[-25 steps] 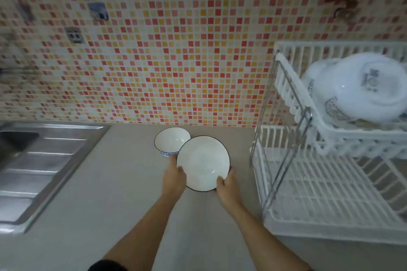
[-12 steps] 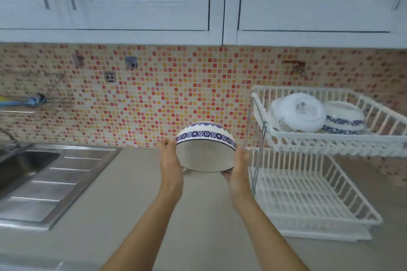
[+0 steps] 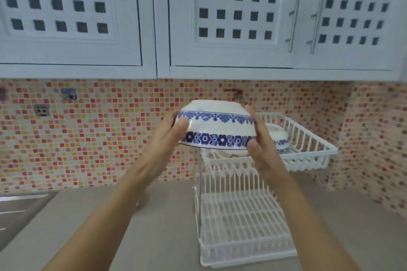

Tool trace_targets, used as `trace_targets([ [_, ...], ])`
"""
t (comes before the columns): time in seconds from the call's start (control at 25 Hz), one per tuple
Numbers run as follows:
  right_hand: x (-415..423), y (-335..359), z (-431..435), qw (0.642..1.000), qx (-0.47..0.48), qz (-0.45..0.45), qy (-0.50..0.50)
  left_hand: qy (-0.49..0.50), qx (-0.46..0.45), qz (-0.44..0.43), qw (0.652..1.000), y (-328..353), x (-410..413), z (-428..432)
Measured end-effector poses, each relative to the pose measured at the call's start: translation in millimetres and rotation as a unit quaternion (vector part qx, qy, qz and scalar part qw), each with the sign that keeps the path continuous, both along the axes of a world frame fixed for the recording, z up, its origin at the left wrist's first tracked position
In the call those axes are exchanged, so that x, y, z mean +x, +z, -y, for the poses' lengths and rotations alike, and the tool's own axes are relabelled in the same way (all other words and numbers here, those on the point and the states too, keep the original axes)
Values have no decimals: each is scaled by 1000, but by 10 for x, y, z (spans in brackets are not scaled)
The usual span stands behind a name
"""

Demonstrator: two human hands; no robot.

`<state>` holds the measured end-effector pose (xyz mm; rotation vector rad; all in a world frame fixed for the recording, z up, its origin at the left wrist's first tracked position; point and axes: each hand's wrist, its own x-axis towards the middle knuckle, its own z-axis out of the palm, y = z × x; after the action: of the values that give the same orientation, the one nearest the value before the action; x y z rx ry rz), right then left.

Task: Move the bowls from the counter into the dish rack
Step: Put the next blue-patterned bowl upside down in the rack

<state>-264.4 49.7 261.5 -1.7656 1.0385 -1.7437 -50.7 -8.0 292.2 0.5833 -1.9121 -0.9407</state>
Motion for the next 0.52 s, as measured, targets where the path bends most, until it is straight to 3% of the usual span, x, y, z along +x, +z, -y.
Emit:
trace_targets([
  [0.16,-889,375,-84,995,29,-96,-10,-40,-41,61,996,344,-742,97],
  [0.28,-1634,586,-92,982,67,-172,-40,-73,-81,152,982,486,-1408,220],
  [0.52,-2698,730,265,931,106,-331,-112,-20,-145,301,942,653,-2466,622],
])
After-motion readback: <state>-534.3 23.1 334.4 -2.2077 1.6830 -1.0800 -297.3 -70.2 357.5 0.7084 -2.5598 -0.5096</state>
